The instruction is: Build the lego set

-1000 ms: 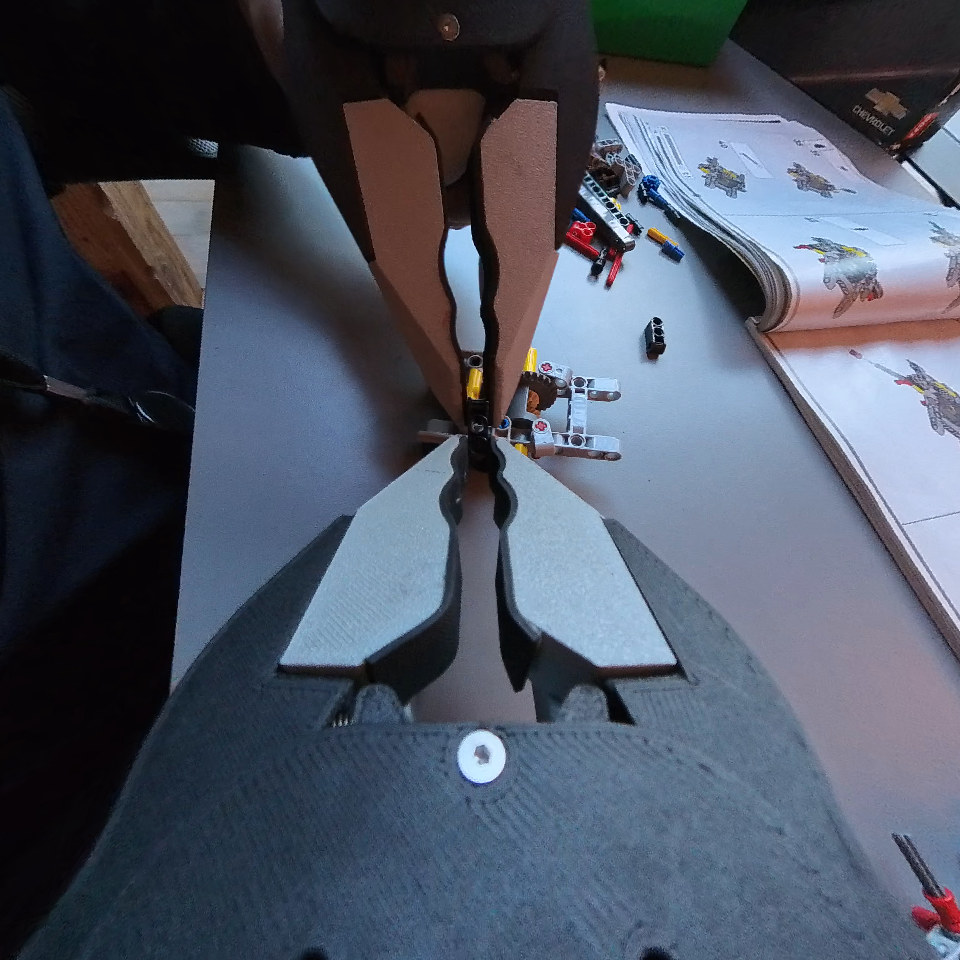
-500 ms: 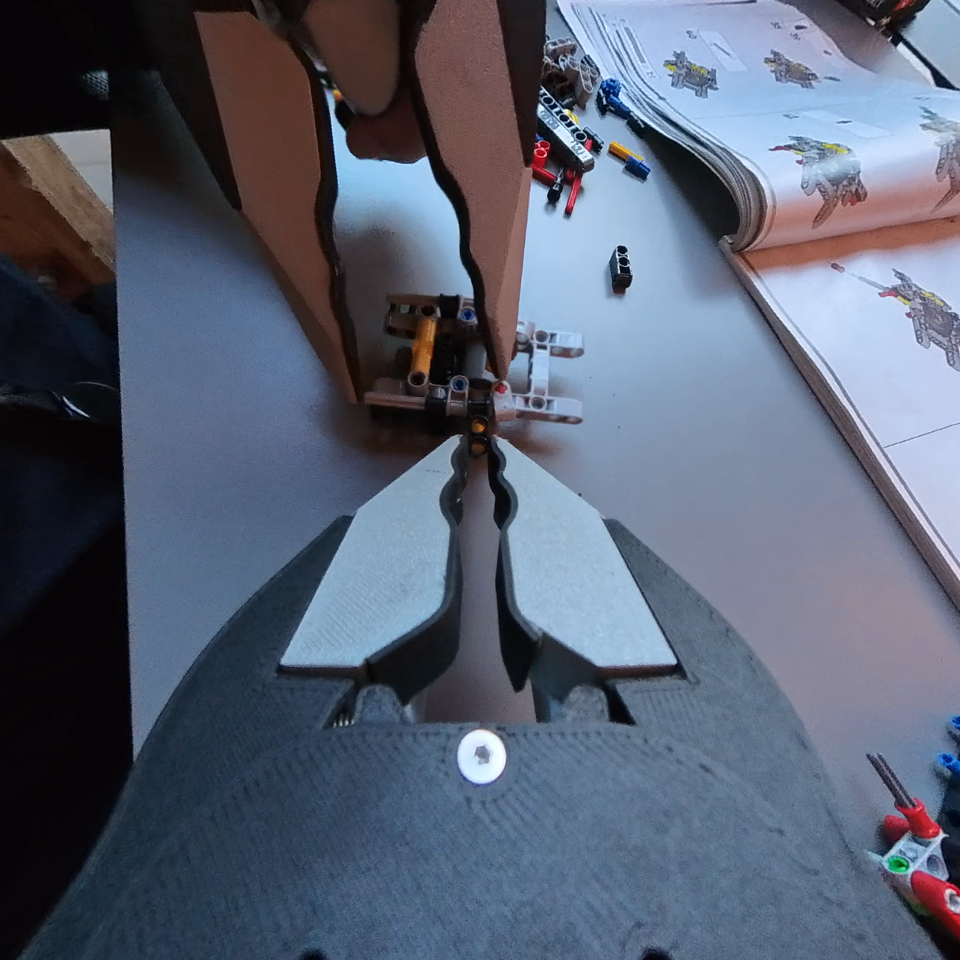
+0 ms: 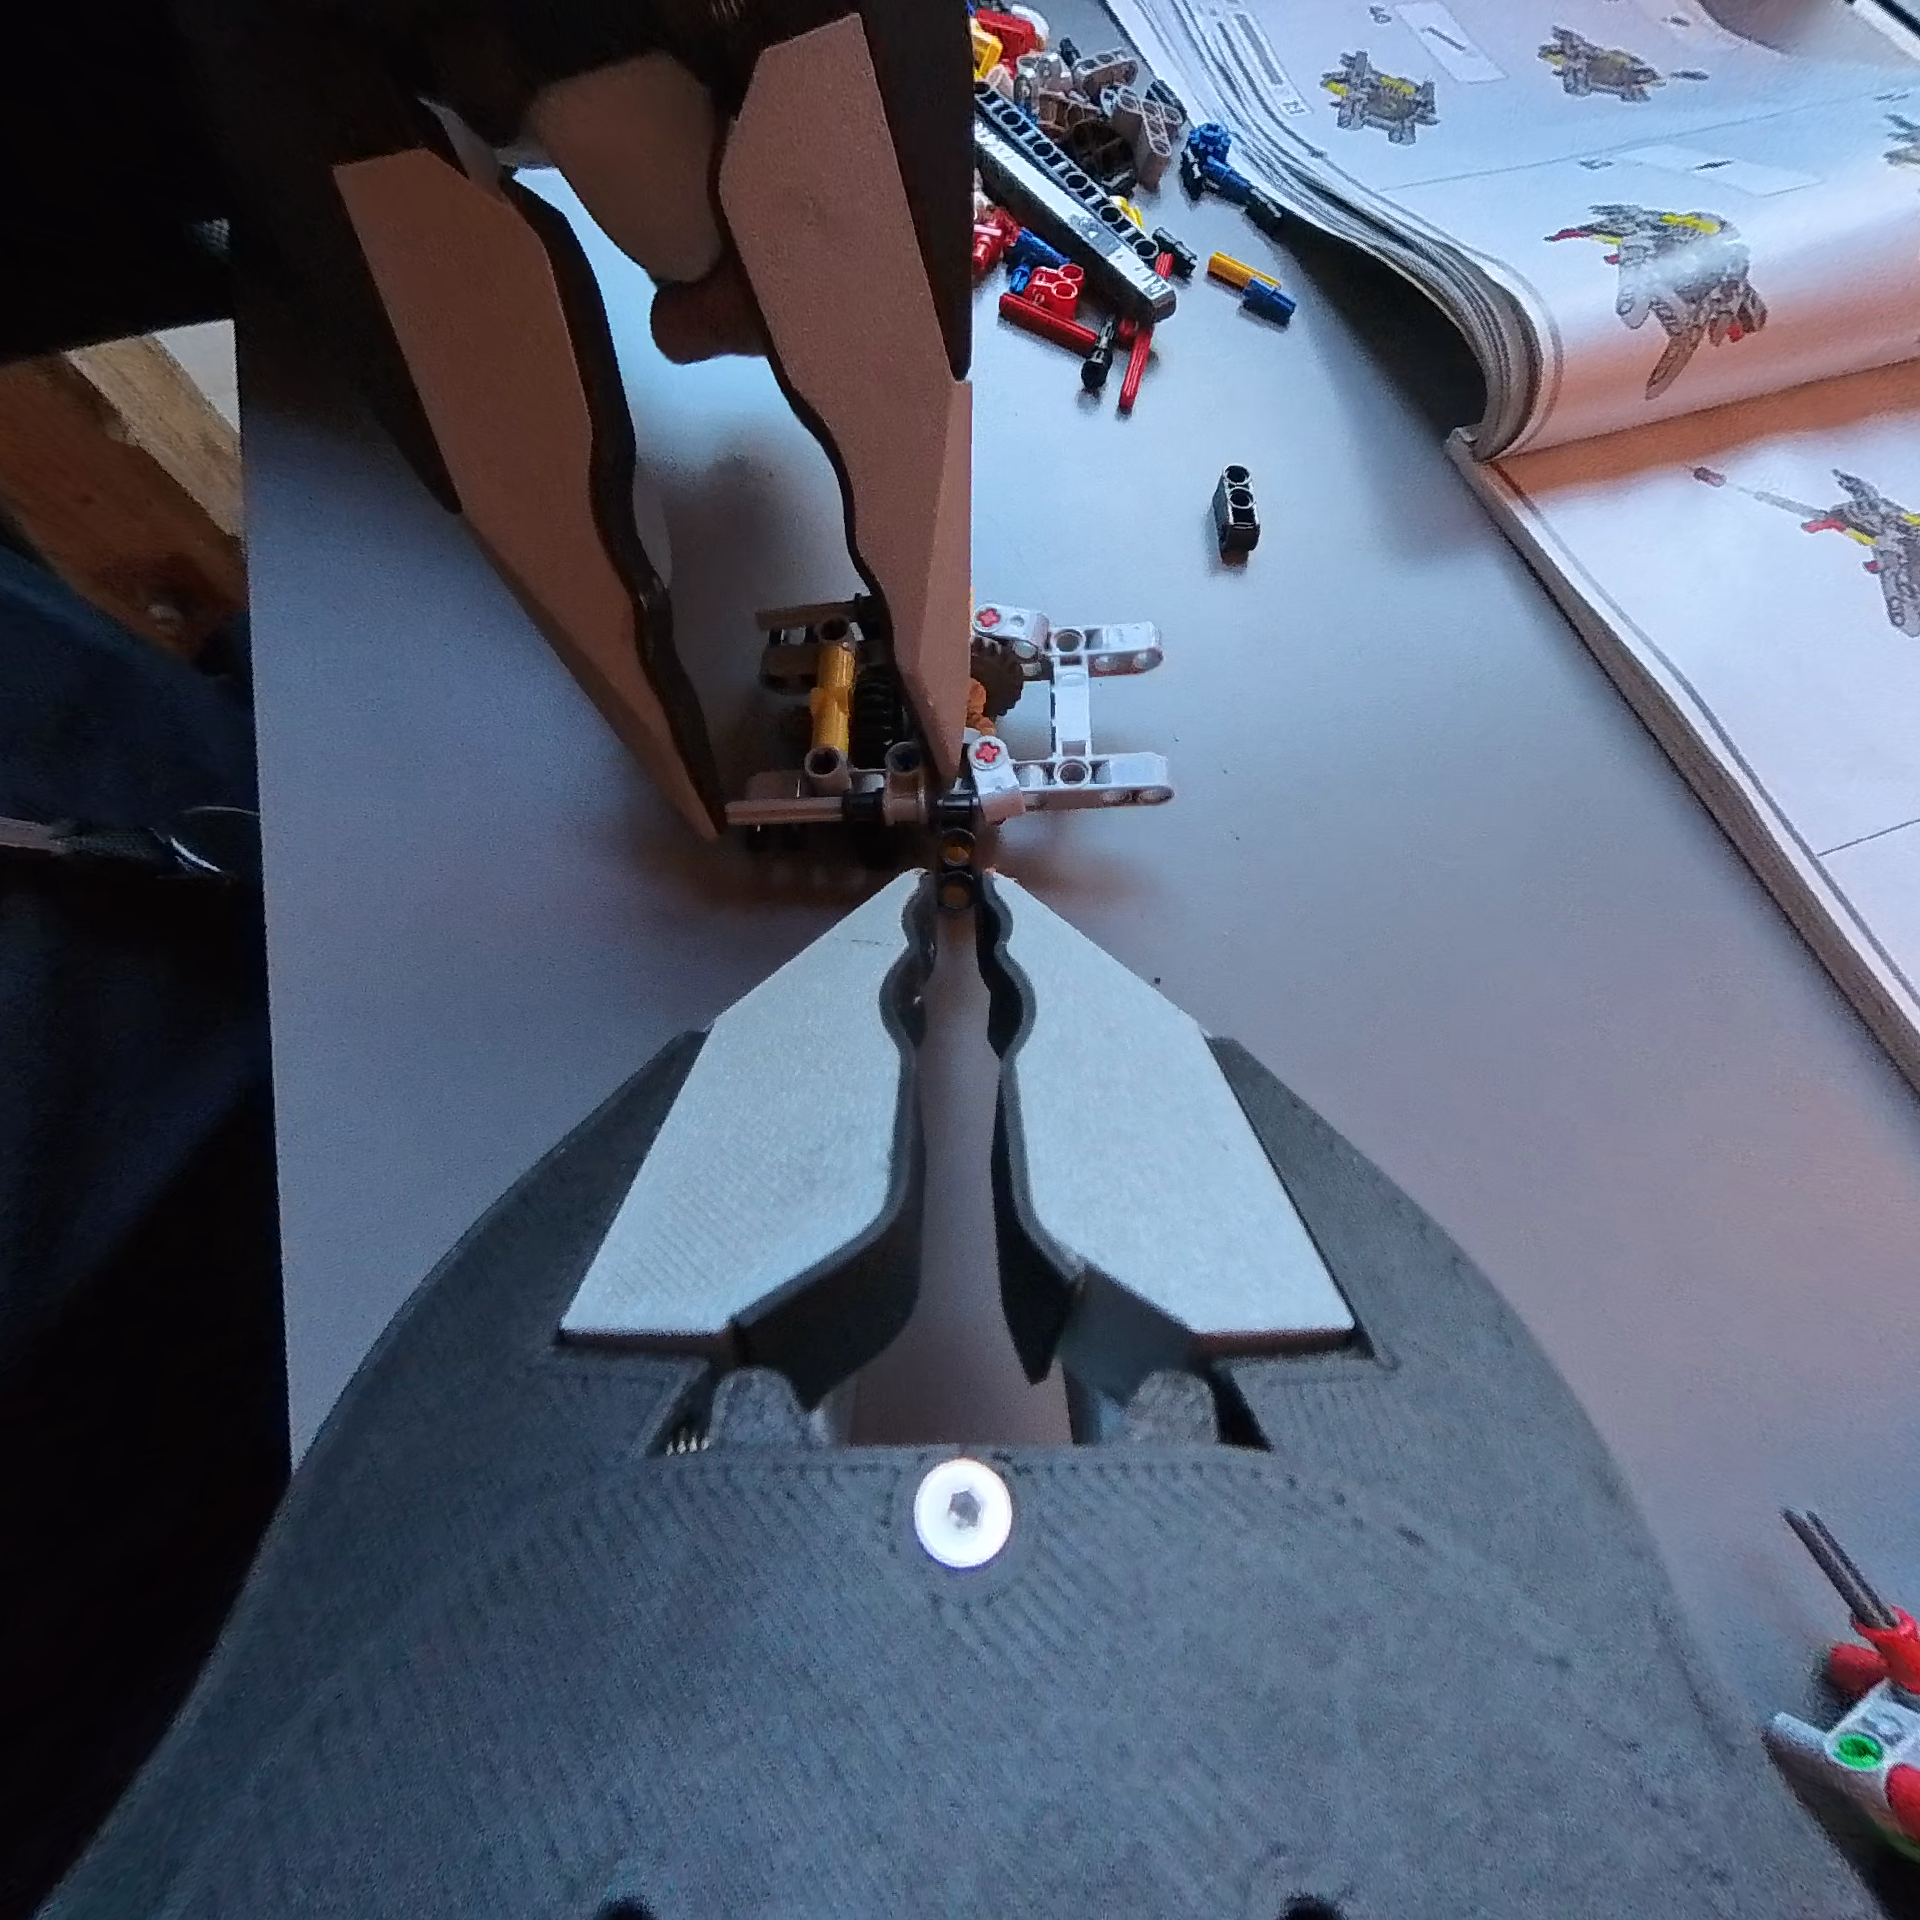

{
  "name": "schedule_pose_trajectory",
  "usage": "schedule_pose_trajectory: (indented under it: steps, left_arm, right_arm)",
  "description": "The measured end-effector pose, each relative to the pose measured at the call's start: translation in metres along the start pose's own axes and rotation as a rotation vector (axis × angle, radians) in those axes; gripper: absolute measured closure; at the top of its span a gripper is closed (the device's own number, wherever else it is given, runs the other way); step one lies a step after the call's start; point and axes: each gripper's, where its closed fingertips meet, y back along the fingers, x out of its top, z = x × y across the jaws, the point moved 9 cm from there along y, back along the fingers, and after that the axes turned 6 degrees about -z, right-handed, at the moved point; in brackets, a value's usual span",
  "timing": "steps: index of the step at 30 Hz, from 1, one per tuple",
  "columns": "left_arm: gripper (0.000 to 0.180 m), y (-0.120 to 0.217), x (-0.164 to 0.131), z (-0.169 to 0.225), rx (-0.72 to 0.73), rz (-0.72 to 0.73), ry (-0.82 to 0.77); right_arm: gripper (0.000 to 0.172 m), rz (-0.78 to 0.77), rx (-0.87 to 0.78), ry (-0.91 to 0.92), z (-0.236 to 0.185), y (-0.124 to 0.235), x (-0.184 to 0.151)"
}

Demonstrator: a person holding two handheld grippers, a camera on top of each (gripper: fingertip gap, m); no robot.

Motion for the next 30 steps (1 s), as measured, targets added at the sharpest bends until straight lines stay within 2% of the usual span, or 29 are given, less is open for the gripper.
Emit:
schedule_pose_trajectory:
  steps: [7,17,30]
  left_arm:
    - [0.141,0.000,-0.002,-0.001,-0.015,0.016,0.027]
    - [0.138,0.000,-0.004,-0.002,-0.032,0.037,0.052]
    - [0.136,0.001,-0.004,-0.002,-0.012,0.030,0.054]
  right_arm:
    - [0.167,0.005,0.072,-0.066,0.005,0.000,0.000]
    - [0.167,0.118,0.241,-0.241,0.019,0.010,-0.002]
    - [0.167,0.160,0.307,-0.334,0.024,0.013,-0.004]
